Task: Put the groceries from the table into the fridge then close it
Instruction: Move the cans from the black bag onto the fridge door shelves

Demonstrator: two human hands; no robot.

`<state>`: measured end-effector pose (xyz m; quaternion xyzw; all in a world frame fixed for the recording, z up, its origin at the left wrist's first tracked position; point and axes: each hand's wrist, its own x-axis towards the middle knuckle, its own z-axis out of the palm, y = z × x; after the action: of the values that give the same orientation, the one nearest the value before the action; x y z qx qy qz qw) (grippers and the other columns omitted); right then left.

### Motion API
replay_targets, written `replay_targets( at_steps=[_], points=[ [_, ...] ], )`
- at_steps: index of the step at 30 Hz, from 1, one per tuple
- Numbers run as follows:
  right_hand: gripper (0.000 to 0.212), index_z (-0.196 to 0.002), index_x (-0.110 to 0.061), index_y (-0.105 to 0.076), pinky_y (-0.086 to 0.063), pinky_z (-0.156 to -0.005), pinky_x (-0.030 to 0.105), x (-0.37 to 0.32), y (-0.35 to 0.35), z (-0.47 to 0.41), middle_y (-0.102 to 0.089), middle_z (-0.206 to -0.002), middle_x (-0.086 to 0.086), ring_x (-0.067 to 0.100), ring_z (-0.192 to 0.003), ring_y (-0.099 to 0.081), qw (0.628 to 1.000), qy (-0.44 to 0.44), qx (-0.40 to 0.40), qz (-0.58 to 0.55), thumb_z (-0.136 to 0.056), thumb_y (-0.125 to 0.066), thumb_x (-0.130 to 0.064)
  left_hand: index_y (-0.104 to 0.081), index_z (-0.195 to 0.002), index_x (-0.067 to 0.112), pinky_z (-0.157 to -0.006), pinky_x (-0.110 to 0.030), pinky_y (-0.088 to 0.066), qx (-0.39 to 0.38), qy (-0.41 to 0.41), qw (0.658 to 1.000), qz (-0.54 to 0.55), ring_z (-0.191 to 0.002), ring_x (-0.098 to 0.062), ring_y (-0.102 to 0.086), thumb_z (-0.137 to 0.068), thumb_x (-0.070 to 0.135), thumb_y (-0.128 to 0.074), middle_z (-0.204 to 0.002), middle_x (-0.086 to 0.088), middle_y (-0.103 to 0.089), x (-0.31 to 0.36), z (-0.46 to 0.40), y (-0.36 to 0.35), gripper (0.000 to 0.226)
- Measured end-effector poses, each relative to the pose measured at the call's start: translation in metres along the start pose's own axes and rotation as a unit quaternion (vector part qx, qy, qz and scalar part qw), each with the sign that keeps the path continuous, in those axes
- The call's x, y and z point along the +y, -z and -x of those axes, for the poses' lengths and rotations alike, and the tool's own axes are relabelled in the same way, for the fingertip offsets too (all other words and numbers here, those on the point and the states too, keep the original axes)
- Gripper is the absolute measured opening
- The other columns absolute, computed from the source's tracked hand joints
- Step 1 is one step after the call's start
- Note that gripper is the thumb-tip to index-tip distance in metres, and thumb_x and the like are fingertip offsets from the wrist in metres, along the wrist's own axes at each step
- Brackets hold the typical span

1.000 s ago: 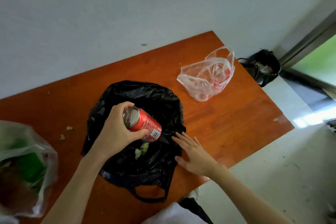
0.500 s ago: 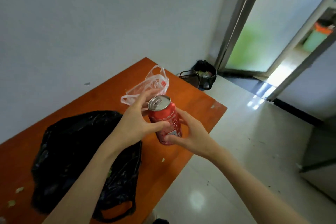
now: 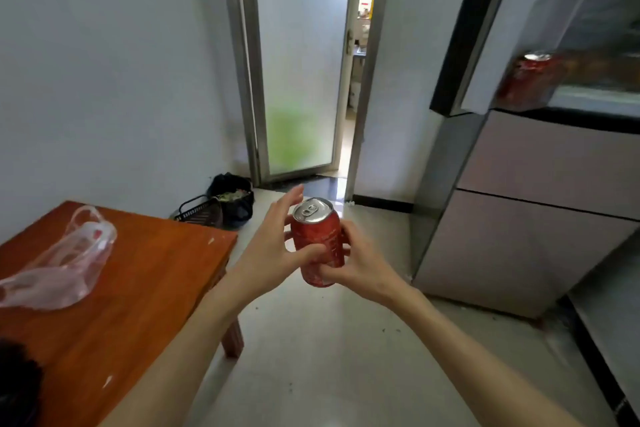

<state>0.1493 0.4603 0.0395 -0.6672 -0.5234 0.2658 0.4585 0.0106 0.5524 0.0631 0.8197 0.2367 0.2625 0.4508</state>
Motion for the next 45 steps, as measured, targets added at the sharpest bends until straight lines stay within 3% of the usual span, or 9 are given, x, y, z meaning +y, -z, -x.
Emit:
replay_targets(
  at_steps=[5,9,17,22,26,32,36,39,45],
  points=[
    [0.063,-0.118,-0.031,-0.04,-0.049,-0.08,0.016,0.021,0.105,0.029,-0.055,-0.107,-0.016,0.003,-0.099,-0.056,0.991,-0.035,0.128,-0.008,-0.069,-0.08,-0.023,-0.023,-0.143,0.03,-0.112,-0.031,-0.029,-0.047,-0.104,0.99,-0.089,-0.133,-0.004,-0.03,-0.081,0.05,-0.05,-0.146,0.01,-0.03,0.05,-0.056,-0.066,0.069],
    [0.058,-0.119,-0.024,-0.04,-0.043,-0.066,0.002,0.036,0.187,0.045,-0.051,-0.098,-0.02,-0.005,-0.088,-0.053,0.969,-0.053,0.24,-0.036,-0.075,-0.076,-0.012,-0.022,-0.146,0.027,-0.116,-0.035,-0.021,-0.06,-0.184,0.967,-0.167,-0.14,-0.012,-0.021,-0.087,0.056,-0.041,-0.153,0.003,-0.021,0.078,-0.111,-0.113,0.068],
    [0.055,-0.121,-0.023,-0.038,-0.046,-0.06,0.009,0.079,0.344,0.05,-0.05,-0.098,-0.02,-0.005,-0.087,-0.052,0.926,-0.047,0.375,-0.003,-0.078,-0.072,-0.019,-0.011,-0.148,0.029,-0.118,-0.037,-0.007,-0.056,-0.301,0.909,-0.283,-0.145,-0.016,-0.001,-0.081,0.063,-0.013,-0.158,0.001,-0.008,0.127,-0.229,-0.239,0.075],
    [0.062,-0.129,-0.018,-0.039,-0.044,-0.064,0.009,0.104,0.446,0.038,-0.052,-0.103,-0.014,-0.006,-0.089,-0.051,0.913,-0.05,0.403,0.047,-0.077,-0.073,-0.021,-0.013,-0.148,0.029,-0.115,-0.035,-0.002,-0.064,-0.327,0.905,-0.264,-0.145,-0.019,0.0,-0.08,0.061,-0.011,-0.157,-0.002,-0.009,0.156,-0.31,-0.315,0.075],
    [0.056,-0.118,-0.029,-0.037,-0.044,-0.061,0.001,0.114,0.527,0.029,-0.047,-0.098,-0.024,-0.008,-0.085,-0.05,0.894,-0.037,0.438,0.086,-0.078,-0.073,-0.018,-0.017,-0.148,0.025,-0.118,-0.042,-0.007,-0.072,-0.353,0.902,-0.237,-0.145,-0.02,-0.001,-0.081,0.06,-0.012,-0.157,-0.003,-0.012,0.195,-0.376,-0.37,0.075],
    [0.058,-0.122,-0.029,-0.041,-0.043,-0.073,0.012,0.134,0.648,0.03,-0.054,-0.102,-0.017,-0.003,-0.093,-0.054,0.849,-0.015,0.519,0.1,-0.075,-0.075,-0.024,-0.004,-0.147,0.034,-0.116,-0.032,0.004,-0.127,-0.383,0.881,-0.246,-0.143,-0.01,0.014,-0.092,0.056,-0.023,-0.157,0.007,0.004,0.255,-0.439,-0.457,0.063],
    [0.06,-0.129,-0.016,-0.042,-0.045,-0.075,0.012,0.137,0.735,0.035,-0.056,-0.105,-0.008,-0.004,-0.09,-0.054,0.815,0.013,0.57,0.105,-0.078,-0.072,-0.024,0.001,-0.146,0.038,-0.117,-0.033,0.004,-0.141,-0.412,0.864,-0.252,-0.142,-0.008,0.018,-0.082,0.065,-0.008,-0.157,0.008,0.006,0.29,-0.476,-0.511,0.07],
    [0.058,-0.129,-0.013,-0.043,-0.047,-0.078,0.016,0.134,0.801,0.041,-0.057,-0.108,-0.005,-0.004,-0.09,-0.055,0.79,0.043,0.597,0.131,-0.079,-0.072,-0.024,-0.001,-0.147,0.037,-0.115,-0.031,0.005,-0.14,-0.417,0.864,-0.247,-0.141,-0.006,0.018,-0.095,0.053,-0.026,-0.157,0.01,0.008,0.32,-0.503,-0.551,0.059],
    [0.058,-0.128,-0.013,-0.047,-0.045,-0.075,0.016,0.111,0.932,0.054,-0.059,-0.108,-0.003,0.008,-0.093,-0.058,0.772,0.073,0.596,0.207,-0.078,-0.072,-0.027,-0.002,-0.147,0.036,-0.118,-0.037,0.004,-0.097,-0.438,0.86,-0.244,-0.142,-0.01,0.017,-0.098,0.046,-0.029,-0.157,0.007,0.008,0.408,-0.555,-0.628,0.057]
  ],
)
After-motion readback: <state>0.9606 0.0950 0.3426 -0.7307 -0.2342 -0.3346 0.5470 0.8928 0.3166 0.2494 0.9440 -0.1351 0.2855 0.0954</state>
